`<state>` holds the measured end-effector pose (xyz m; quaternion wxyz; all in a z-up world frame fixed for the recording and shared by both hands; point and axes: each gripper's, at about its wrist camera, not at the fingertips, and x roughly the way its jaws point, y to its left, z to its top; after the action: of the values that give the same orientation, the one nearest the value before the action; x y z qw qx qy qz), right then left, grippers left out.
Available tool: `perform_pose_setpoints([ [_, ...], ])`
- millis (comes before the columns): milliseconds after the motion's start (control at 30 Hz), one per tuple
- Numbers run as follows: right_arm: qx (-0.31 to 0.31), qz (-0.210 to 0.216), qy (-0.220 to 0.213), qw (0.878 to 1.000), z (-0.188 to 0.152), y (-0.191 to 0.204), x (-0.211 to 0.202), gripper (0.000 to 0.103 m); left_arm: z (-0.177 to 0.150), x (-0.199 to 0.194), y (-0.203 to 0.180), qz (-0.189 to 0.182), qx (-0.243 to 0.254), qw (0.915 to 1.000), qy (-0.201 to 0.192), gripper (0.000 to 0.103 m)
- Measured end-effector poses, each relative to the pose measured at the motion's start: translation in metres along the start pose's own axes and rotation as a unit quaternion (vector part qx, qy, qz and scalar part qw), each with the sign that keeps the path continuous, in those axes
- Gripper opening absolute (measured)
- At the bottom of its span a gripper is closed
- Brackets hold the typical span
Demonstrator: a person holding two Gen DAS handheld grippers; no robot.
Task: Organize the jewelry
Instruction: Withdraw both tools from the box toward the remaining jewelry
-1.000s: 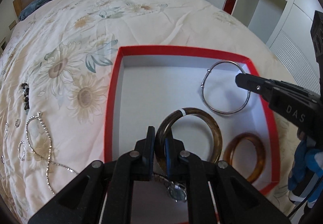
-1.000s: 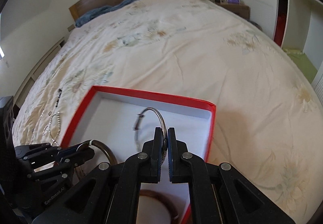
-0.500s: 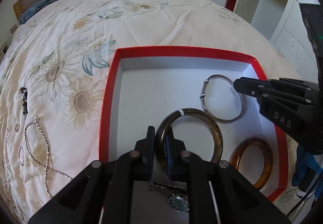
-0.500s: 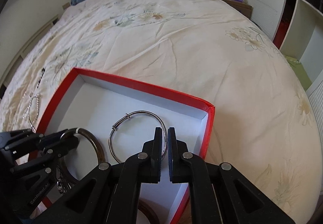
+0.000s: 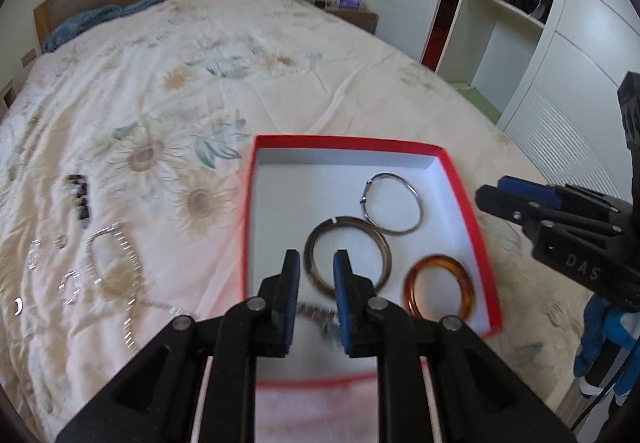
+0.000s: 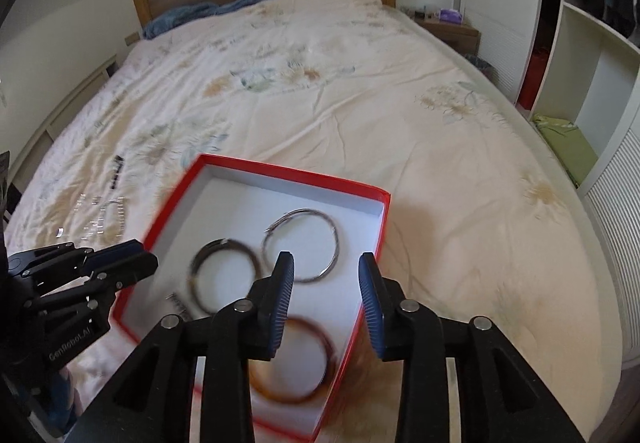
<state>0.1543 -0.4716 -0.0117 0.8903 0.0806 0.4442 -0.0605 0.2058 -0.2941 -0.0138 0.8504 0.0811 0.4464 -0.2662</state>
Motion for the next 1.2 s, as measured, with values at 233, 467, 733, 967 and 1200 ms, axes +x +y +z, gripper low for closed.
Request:
perform_pose_setpoints([
  [233, -0.004, 0.013, -0.031, 0.999, -0.029, 0.034, -0.076, 0.041, -0.036, -0.068, 0.016, 0.036, 0.001, 0.9992, -0.015, 0.016],
  [467, -0.017, 0.036, -0.053, 0.998, -0.060, 0.075, -0.135, 0.044, -0.083, -0.130, 0.035, 0.056, -0.006, 0.9978, -0.034, 0.016],
  [733, -0.033, 0.067, -0.079, 0.994, -0.085, 0.117, -0.191, 0.045, -0.152, -0.199, 0.083, 0.079, -0.042, 0.9957, -0.025, 0.016],
  [967, -0.042, 0.096, -0.102, 0.989, -0.103, 0.153, -0.233, 0.046, -0.186, -0.267, 0.121, 0.121, -0.085, 0.9861, -0.075, 0.032],
  [1200, -0.077, 0.111, -0.124, 0.983, -0.117, 0.190, -0.271, 0.049, -0.213, -0.318, 0.146, 0.147, -0.122, 0.9733, -0.127, 0.036],
])
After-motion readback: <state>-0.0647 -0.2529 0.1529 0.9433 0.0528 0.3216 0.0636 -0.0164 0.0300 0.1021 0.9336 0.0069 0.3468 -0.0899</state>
